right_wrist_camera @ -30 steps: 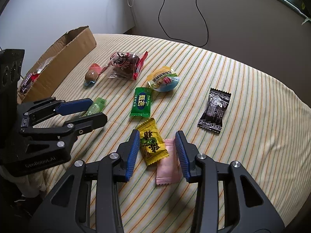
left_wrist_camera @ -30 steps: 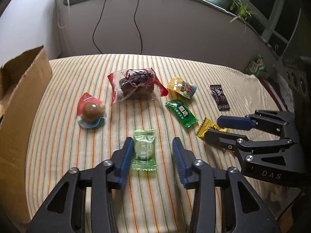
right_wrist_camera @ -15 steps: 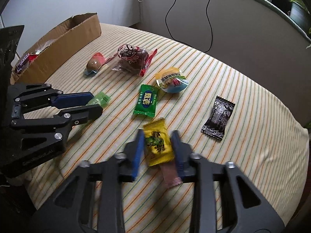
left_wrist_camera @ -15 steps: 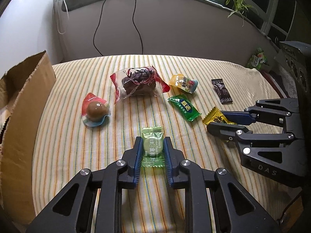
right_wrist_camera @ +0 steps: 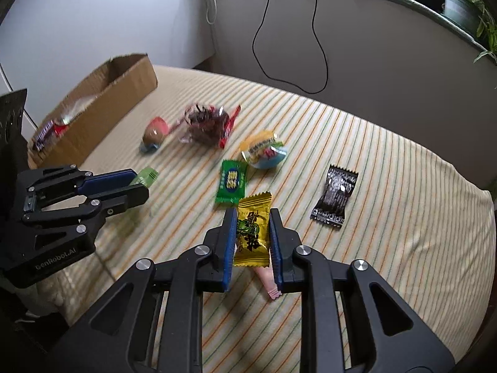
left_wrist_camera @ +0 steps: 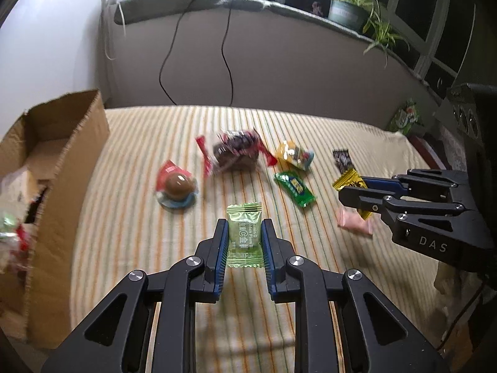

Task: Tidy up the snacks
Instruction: 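Carry the light green candy with the left tool while the right tool carries the yellow candy into the box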

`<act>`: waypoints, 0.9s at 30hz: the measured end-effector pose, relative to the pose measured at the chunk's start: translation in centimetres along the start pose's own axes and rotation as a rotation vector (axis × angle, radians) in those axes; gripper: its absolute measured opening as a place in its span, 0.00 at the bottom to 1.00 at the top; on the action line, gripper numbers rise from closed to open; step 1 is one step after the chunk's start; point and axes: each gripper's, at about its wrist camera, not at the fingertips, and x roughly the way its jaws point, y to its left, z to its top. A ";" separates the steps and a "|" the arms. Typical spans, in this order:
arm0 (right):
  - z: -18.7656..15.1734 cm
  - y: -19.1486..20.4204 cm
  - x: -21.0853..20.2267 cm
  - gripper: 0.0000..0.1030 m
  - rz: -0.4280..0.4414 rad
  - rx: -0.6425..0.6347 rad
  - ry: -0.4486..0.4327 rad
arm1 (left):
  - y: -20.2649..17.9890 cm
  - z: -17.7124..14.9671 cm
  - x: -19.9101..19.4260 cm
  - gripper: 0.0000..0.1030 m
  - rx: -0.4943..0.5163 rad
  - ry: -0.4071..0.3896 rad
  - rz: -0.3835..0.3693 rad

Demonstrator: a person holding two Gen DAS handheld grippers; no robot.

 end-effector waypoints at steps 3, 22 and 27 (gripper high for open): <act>0.6 0.3 -0.7 0.20 0.009 0.008 -0.017 | 0.6 0.4 -1.1 0.19 -0.007 -0.027 0.002; 8.2 9.1 -0.7 0.20 0.108 -0.061 -0.105 | 10.7 2.9 -7.6 0.19 -0.119 -0.173 0.118; 10.2 12.3 0.5 0.20 0.151 -0.095 -0.107 | 13.7 3.1 -8.6 0.19 -0.156 -0.190 0.151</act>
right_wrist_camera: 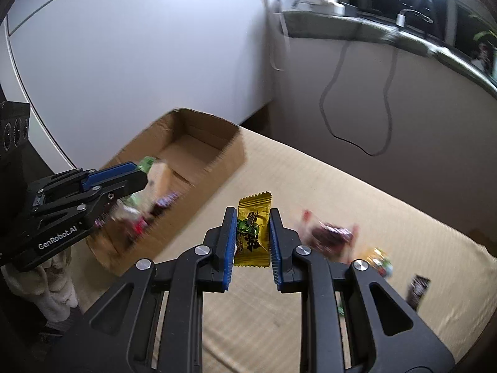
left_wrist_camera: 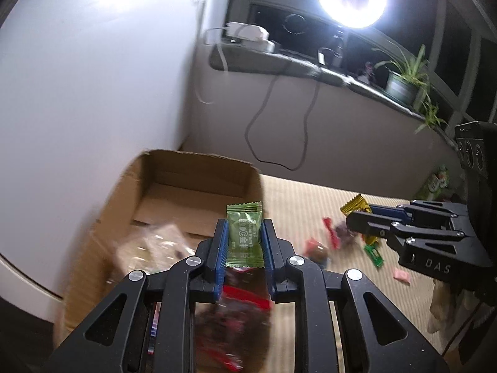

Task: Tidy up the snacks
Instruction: 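Carry the light green candy with the left tool while the right tool carries the yellow candy into the box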

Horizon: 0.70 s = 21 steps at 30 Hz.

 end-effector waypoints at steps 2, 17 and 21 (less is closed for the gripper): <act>0.8 0.9 0.8 0.20 0.018 -0.006 0.002 | 0.9 0.2 0.1 0.19 -0.014 -0.001 0.009; 4.9 5.0 7.4 0.20 0.092 -0.041 0.053 | 4.2 1.5 2.2 0.19 -0.057 0.026 0.044; 5.1 5.2 8.5 0.20 0.100 -0.046 0.069 | 4.5 1.6 2.7 0.19 -0.061 0.032 0.051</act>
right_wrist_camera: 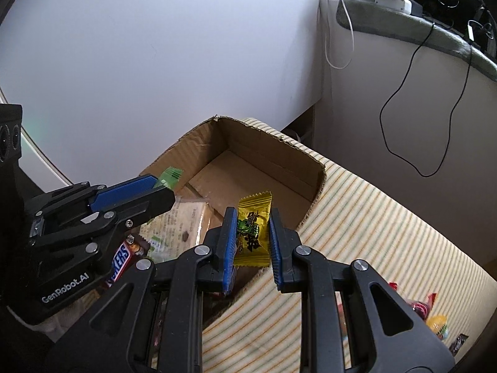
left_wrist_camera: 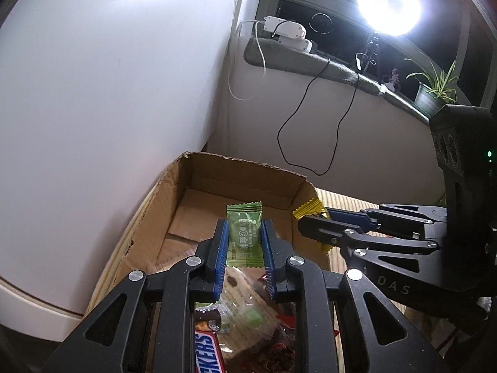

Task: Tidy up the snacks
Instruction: 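Carry the light green candy with the left tool while the right tool carries the yellow candy into the box, then open both tools over the box and return to the snacks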

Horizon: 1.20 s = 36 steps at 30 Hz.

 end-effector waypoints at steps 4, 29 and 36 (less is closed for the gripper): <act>0.3 0.2 0.6 0.20 0.003 -0.009 0.007 | 0.1 0.1 0.2 0.19 -0.006 0.004 0.010; -1.3 -2.4 -4.8 0.69 -0.086 0.020 -0.070 | -2.2 -0.5 -2.6 0.34 -0.006 -0.032 -0.003; -3.9 -5.3 -8.7 0.73 -0.163 0.037 -0.120 | -5.8 -1.2 -3.1 0.34 0.030 -0.039 -0.056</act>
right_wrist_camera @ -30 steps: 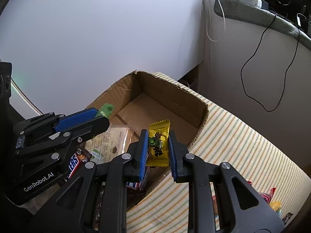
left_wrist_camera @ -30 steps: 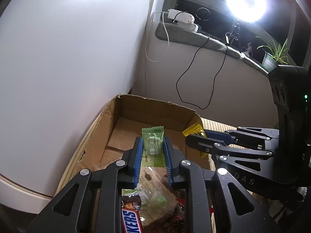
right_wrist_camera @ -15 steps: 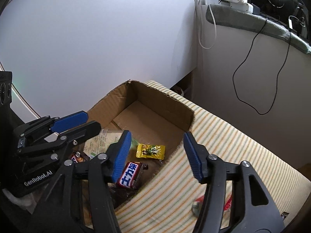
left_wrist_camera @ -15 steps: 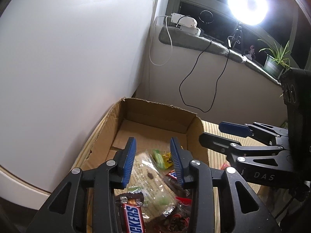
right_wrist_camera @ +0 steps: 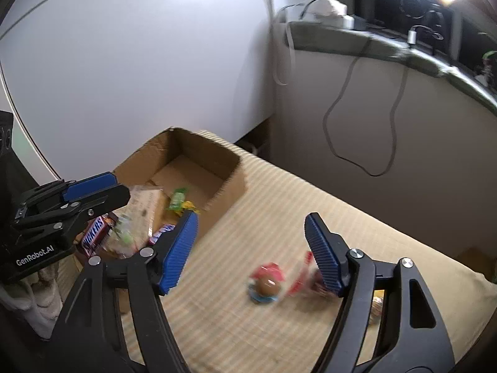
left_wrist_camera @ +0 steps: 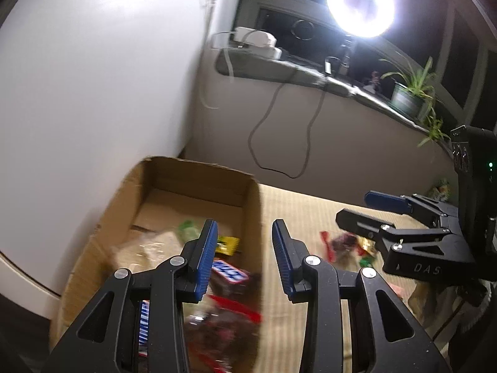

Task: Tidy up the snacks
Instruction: 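Open both tools over the box and return to the snacks, then grasp the red-wrapped chocolate egg with the left tool while the right tool grasps the black candy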

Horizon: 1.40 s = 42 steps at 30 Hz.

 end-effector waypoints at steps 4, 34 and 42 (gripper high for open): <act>-1.3 -2.4 -1.8 0.73 -0.041 0.028 -0.024 | -2.1 -0.8 0.3 0.34 0.014 0.015 -0.038; -11.8 -17.7 -4.3 0.87 -0.205 0.242 0.125 | -9.4 -5.4 9.0 0.34 0.104 0.217 -0.047; -12.0 -17.9 -2.6 0.84 -0.216 0.245 0.147 | -9.2 -5.0 10.2 0.34 0.111 0.228 -0.028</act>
